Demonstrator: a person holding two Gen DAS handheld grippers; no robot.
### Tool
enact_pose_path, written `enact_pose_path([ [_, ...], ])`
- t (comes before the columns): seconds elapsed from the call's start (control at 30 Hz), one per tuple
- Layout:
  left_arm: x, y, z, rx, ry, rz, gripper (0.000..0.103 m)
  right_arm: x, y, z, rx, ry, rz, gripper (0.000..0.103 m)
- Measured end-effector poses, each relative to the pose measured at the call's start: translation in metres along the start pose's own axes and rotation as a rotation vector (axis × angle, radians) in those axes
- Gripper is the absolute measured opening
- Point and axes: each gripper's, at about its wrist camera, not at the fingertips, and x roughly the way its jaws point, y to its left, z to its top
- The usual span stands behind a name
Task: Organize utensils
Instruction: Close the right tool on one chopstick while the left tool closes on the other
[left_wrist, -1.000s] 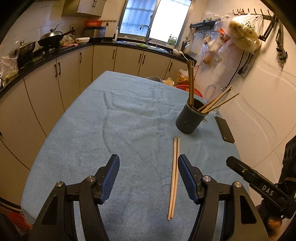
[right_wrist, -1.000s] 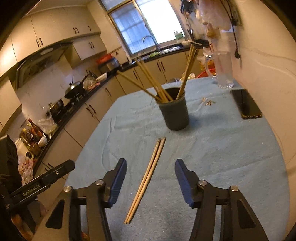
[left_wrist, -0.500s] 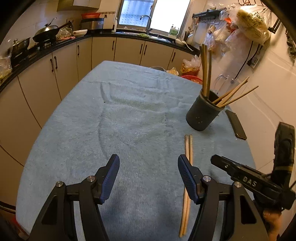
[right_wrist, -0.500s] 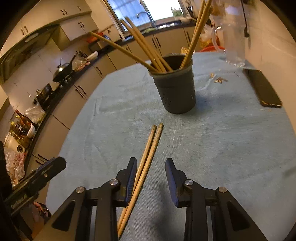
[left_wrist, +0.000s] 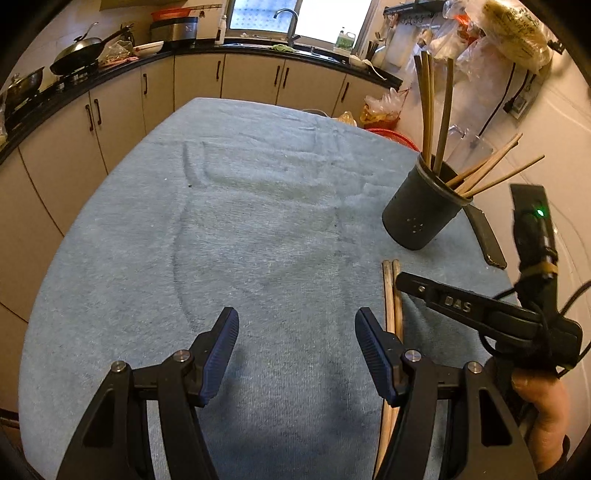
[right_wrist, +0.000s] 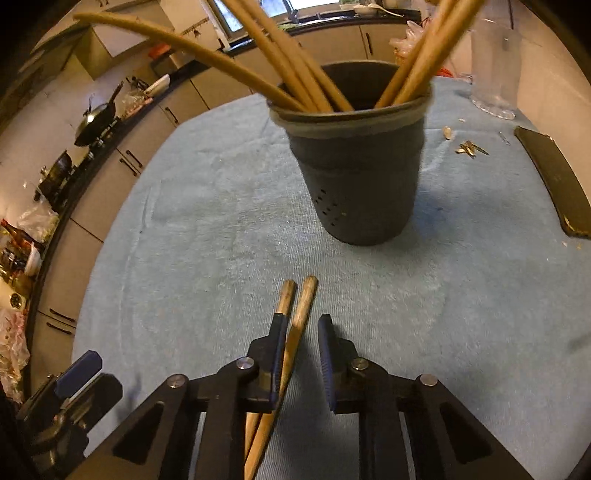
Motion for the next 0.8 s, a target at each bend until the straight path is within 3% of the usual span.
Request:
enact_pose_path([
  [0.27, 0.015, -0.012, 0.008, 0.027, 0.036, -0.024, 0.066, 0.013, 0.017, 0.004, -0.146, 0.015, -0.091, 0.012],
  [0.7, 0.07, -0.082, 0.023, 0.196, 0.15, -0.062, 0.066, -0.02, -0.068, -0.013, -0.041, -0.01, -0.099, 0.011],
  [0.8, 0.084, -0.094, 0.027, 0.206, 0.177, -0.041, 0.051, -0.025, -0.076, -0.016, -0.034, -0.014, -0.093, 0.011],
])
